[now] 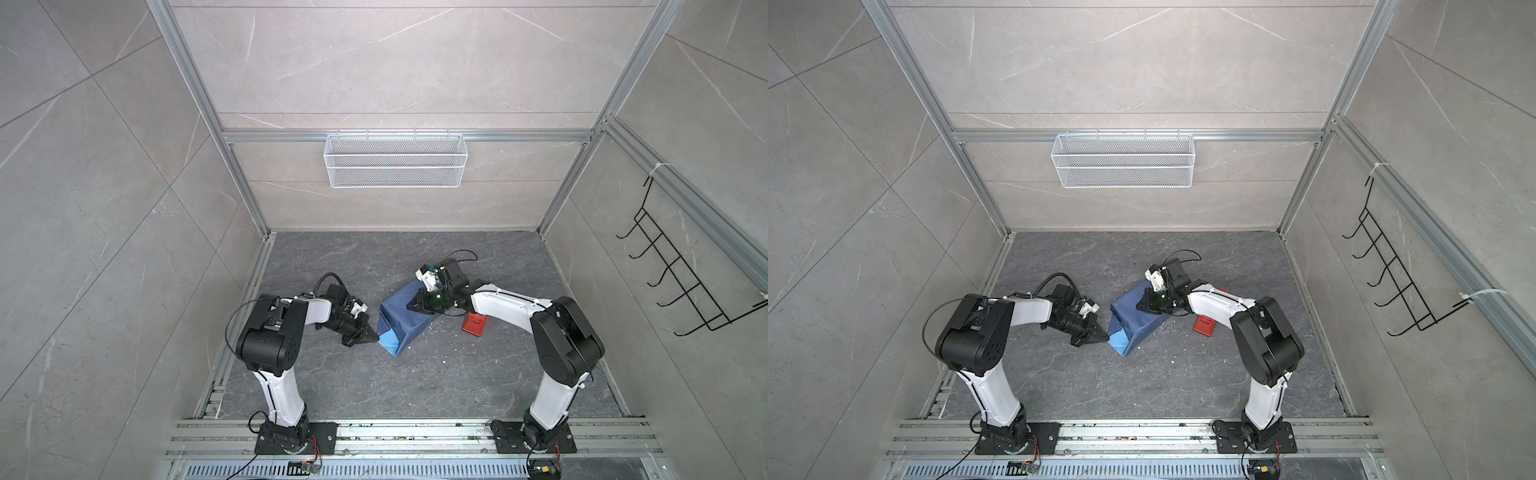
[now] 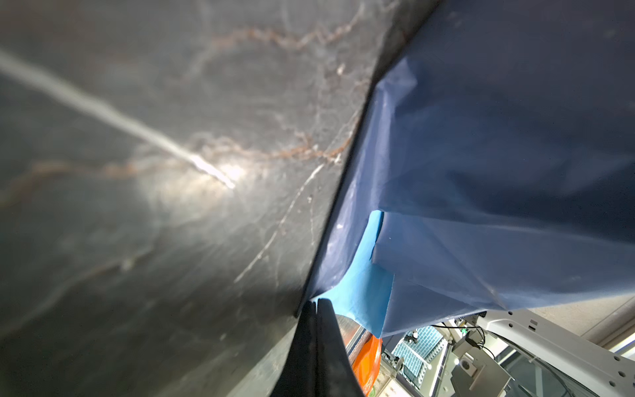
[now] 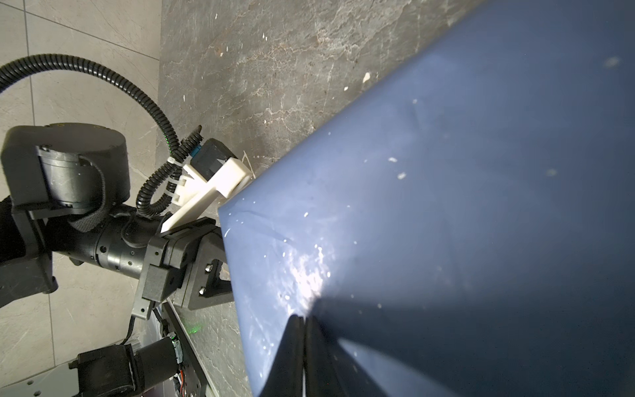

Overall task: Wrap a gift box in wrapping paper
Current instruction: Fold the wrapping paper for the gift box, then rotate the gift box at the center of the table.

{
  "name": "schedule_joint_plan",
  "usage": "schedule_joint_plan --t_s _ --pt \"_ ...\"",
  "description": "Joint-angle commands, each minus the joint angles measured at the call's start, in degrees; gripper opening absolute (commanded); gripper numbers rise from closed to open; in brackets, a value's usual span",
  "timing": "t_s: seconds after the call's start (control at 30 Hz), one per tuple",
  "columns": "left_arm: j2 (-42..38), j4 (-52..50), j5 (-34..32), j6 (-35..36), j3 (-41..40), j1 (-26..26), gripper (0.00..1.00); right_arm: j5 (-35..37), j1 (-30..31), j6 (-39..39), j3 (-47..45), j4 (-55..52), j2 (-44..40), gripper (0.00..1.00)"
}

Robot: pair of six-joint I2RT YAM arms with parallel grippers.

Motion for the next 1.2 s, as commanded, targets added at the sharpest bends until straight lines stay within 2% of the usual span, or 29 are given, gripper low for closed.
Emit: schedule_joint_plan --t_s 0.0,0.07,0.13,0.23,0.33,0.43,0.5,0.6,0.7,0.77,0.87,0.97,1.07,1.17 --pt "-0.9 -6.6 -12.6 2.7 -1.4 -0.9 0.00 1.5 0.7 -1.9 0.8 -6.9 0.1 0.10" --pt "-4.2 -7.5 -14.4 4.5 0.0 -2.2 0.00 1.8 0.7 -1.5 1.3 -6.5 -0.7 0.11" --pt "-8.3 -8.4 -13.2 5.5 1.9 -2.8 0.02 1.8 0.6 -1.3 2.8 -6.8 -1.3 0.12" --pt "-11.8 -11.2 -13.0 9.4 7.1 -2.5 0.20 1.6 0.6 -2.9 7.2 -9.7 -1.6 0.13" --pt "-14.2 -18.3 -16.5 18.3 15.8 -2.0 0.37 3.6 0.6 -3.5 10.4 -13.6 -4.0 0.13" --pt "-17.0 -20.0 -22.0 24.6 20.3 -1.0 0.47 6.7 0.6 -3.0 9.6 -16.6 -8.0 0.15" --pt "-17.5 -18.3 -22.9 26.5 21.4 0.3 0.51 9.5 0.6 -3.5 8.7 -19.8 -10.3 0.15" --pt "-16.4 -15.2 -22.6 28.3 23.7 0.7 0.57 13.4 0.6 -1.8 3.8 -21.3 -15.0 0.11" --pt "-14.3 -12.9 -18.6 24.6 26.3 0.6 0.72 14.9 0.5 0.0 -1.3 -21.0 -19.8 0.07" --pt "-12.6 -11.4 -15.8 23.2 27.2 -0.3 0.78 16.4 0.6 0.4 -4.4 -20.8 -22.4 0.05" --pt "-8.6 -10.3 -15.4 22.8 29.2 -2.3 0.81 18.2 0.6 1.2 -8.2 -20.7 -24.0 0.00" --pt "-3.6 -12.4 -15.8 23.1 32.9 -3.8 0.82 19.1 0.6 1.5 -10.6 -21.0 -22.7 0.00" --pt "0.3 -13.2 -15.9 21.6 35.1 -4.0 0.82 19.0 0.7 2.9 -13.5 -16.8 -21.1 0.00" --pt "2.6 -13.8 -15.5 21.0 36.1 -4.7 0.83 19.4 0.6 3.8 -12.7 -14.7 -17.9 0.00"
